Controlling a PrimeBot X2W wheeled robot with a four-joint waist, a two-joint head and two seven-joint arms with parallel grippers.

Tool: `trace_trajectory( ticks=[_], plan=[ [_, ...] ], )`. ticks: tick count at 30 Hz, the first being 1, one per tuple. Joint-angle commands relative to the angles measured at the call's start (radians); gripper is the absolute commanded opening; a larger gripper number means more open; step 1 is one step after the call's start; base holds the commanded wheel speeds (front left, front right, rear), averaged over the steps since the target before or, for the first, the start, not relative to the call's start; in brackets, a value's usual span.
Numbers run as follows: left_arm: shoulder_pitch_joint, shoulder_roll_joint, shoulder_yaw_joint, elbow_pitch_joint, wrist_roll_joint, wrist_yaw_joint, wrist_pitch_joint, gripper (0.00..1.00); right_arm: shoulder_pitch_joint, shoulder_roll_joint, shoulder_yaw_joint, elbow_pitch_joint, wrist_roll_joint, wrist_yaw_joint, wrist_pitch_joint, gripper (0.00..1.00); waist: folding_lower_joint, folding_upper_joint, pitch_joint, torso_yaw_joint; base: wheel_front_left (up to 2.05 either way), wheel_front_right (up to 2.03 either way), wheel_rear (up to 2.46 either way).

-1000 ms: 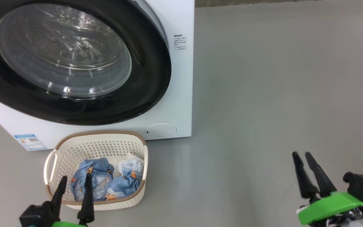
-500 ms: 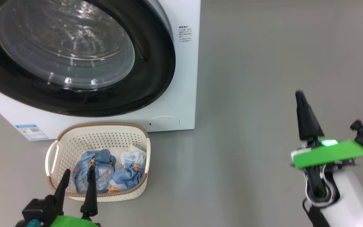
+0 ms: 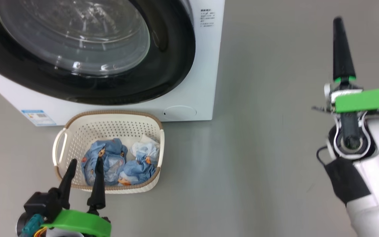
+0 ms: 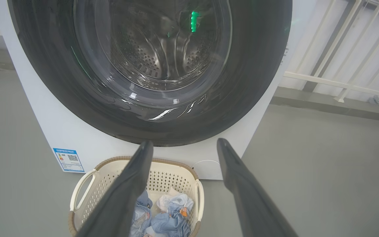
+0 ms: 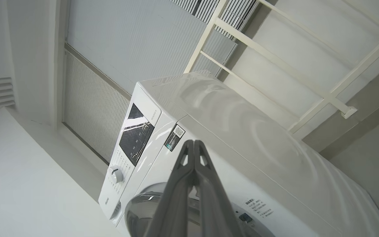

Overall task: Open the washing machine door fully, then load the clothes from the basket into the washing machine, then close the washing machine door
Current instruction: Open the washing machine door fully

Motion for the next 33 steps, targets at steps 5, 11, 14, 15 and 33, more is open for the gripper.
trace_trajectory(
  ticks=[5,11,14,15,33],
  plan=[
    [-0.062,0.011,0.015,-0.034,-0.013,-0.003,-0.006,1.00,-0.111,-0.040,0.061,-0.023,0.188,0.002,0.046,0.00,0.0000,0.0000,0.053,0.032,0.00,0.00,0.00],
    [-0.091,0.009,-0.001,-0.038,-0.021,-0.003,-0.006,1.00,-0.190,-0.070,0.066,0.033,0.329,0.002,0.165,0.00,0.0000,0.0000,0.095,0.058,0.00,0.00,0.00],
    [-0.101,0.008,-0.009,-0.040,-0.024,-0.003,-0.006,1.00,-0.224,-0.080,0.069,0.073,0.372,0.002,0.243,0.00,0.0000,0.0000,0.114,0.070,0.00,0.00,0.00],
    [-0.104,0.008,-0.012,-0.041,-0.025,-0.003,-0.006,1.00,-0.238,-0.079,0.072,0.087,0.390,0.002,0.277,0.00,0.0000,0.0000,0.120,0.074,0.00,0.00,0.00],
    [-0.183,-0.004,-0.062,-0.062,-0.048,-0.003,-0.006,1.00,-0.503,-0.060,0.093,0.333,0.453,0.002,0.650,0.00,0.0000,0.0000,0.255,0.129,0.00,0.00,0.00]
  ],
)
